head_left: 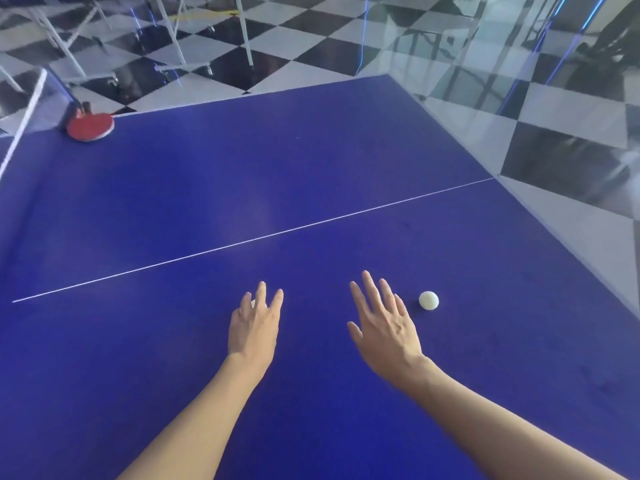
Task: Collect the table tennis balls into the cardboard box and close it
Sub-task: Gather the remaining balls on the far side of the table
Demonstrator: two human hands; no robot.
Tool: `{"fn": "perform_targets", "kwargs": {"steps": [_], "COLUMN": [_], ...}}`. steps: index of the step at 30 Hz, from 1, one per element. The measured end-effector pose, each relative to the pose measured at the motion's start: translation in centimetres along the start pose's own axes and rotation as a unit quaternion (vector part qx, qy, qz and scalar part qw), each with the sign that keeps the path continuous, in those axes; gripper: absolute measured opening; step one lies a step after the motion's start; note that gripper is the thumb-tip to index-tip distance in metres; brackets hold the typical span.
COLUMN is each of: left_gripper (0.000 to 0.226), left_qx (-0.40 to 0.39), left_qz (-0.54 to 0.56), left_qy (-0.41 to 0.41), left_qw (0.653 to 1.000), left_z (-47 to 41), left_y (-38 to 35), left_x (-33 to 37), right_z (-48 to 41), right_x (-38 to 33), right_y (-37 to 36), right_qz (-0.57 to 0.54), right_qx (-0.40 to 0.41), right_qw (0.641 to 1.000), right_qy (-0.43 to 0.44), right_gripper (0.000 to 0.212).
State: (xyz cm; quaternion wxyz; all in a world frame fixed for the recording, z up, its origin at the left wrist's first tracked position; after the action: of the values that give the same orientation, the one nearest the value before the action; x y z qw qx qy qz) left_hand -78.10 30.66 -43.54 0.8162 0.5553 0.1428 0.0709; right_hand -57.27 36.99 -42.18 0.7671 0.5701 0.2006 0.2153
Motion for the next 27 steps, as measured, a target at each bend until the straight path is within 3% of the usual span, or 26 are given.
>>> {"fn": "perform_targets", "kwargs": {"steps": [5,10,12,16,22,27], "left_gripper": [0.085,0.05,0.048,0.074,0.061,0.038], "left_qx": [-0.07,-0.1,-0.086,-0.038,0.013,0.058], "left_qz": [-0.019,-0.018,-0.023,-0.004,0.045,0.076], "left_qy": [0.012,0.022,0.024,0.01,-0.047,-0.09], "left_qw": [0.997,0.995,0.996,0.999,0.998,0.991], "left_z": [-2.8,-3.5,-3.7,-4.4,-5.3,-5.1], "left_y": [-2.1,-3.4,-3.3,-2.1,0.6,2.0], "left_x": [-0.8,-0.5,-0.4,0.2,3.8,6.4], "right_z": [-2.9,-4.1,-4.3,-4.5,-4.7,-4.0], "right_x": [1.0,2.3,2.9,5.3,9.7,11.6], "right_y": [-1.0,-2.6,-3.3,-3.7,-3.4,-3.9], "right_qz": [-0.01,0.0,0.015,0.076,0.131,0.099], "right_qx": [-0.004,-0.006,-0.02,-0.048,-0.109,-0.129], "right_qw": [1.0,1.0,0.999,0.994,0.976,0.972], "right_qy": [-0.001,-0.01,-0.019,-0.058,-0.133,-0.172], "right_gripper": [0.07,0.07,0.07,0.074,0.087,0.07]}}
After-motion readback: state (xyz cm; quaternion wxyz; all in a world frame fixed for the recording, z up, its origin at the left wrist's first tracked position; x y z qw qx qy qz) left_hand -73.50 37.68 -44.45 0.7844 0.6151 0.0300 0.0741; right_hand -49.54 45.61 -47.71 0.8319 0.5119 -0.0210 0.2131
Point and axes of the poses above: each hand's wrist, its own z-axis away from the middle knuckle, its own y-axis out of the back of the hand, x = y × z, the point moved 5 cm from there along -z, towards the middle knuckle, and after that the axes turned 7 degrees about -x, right-handed, at the moved point
